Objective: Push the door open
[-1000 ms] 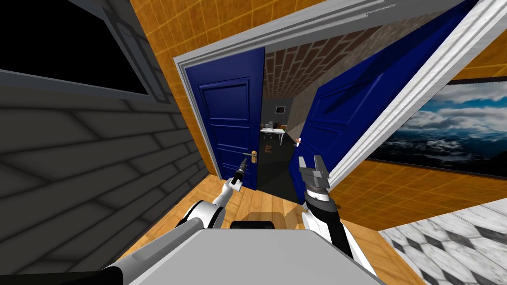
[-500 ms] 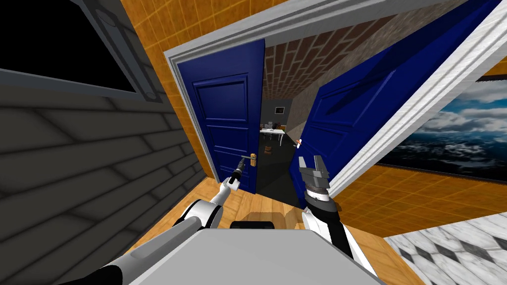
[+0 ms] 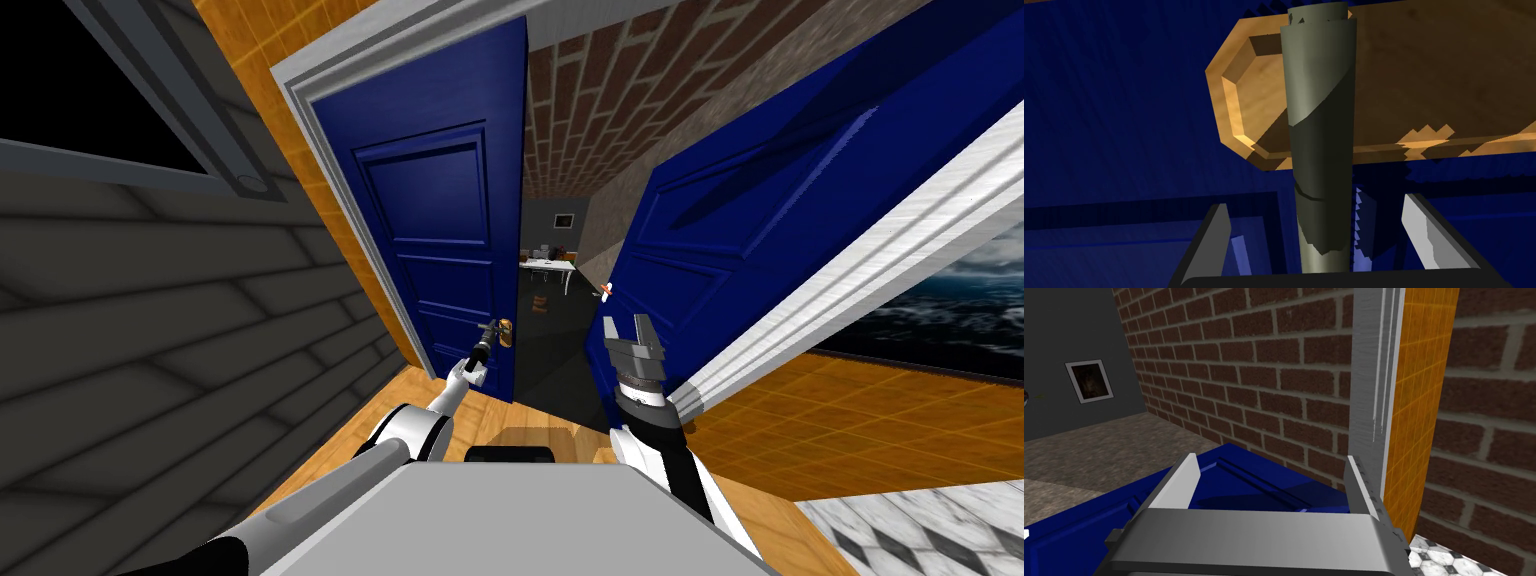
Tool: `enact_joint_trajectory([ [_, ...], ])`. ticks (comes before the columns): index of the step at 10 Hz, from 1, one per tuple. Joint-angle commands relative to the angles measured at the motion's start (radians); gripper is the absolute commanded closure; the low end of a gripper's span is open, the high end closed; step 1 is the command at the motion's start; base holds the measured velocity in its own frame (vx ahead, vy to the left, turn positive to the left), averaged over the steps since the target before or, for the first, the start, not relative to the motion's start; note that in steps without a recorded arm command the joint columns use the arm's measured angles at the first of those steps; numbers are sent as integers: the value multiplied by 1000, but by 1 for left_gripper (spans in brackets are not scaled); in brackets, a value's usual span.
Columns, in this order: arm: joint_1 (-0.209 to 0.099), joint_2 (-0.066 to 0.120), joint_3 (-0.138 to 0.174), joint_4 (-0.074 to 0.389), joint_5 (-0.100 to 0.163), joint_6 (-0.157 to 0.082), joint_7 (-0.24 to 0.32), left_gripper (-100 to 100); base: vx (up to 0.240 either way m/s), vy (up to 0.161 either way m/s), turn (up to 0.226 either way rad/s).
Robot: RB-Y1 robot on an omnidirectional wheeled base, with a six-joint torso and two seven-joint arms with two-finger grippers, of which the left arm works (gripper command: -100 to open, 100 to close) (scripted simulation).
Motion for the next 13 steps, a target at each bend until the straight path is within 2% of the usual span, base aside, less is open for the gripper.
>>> enact_joint_trajectory([
  [1,0,0,0,0,0,0,0,-100,76,-13,-2],
  [2,0,0,0,0,0,0,0,100,-12,0,9],
  [7,0,0,0,0,0,0,0,100,-12,3,-4],
  [8,2,15,12,-1,6,2,-5,100,102,-49,16],
  [10,3,21,18,-1,9,2,-8,100,131,-104,44],
  [13,8,46,45,-3,21,4,-20,100,142,-102,35],
])
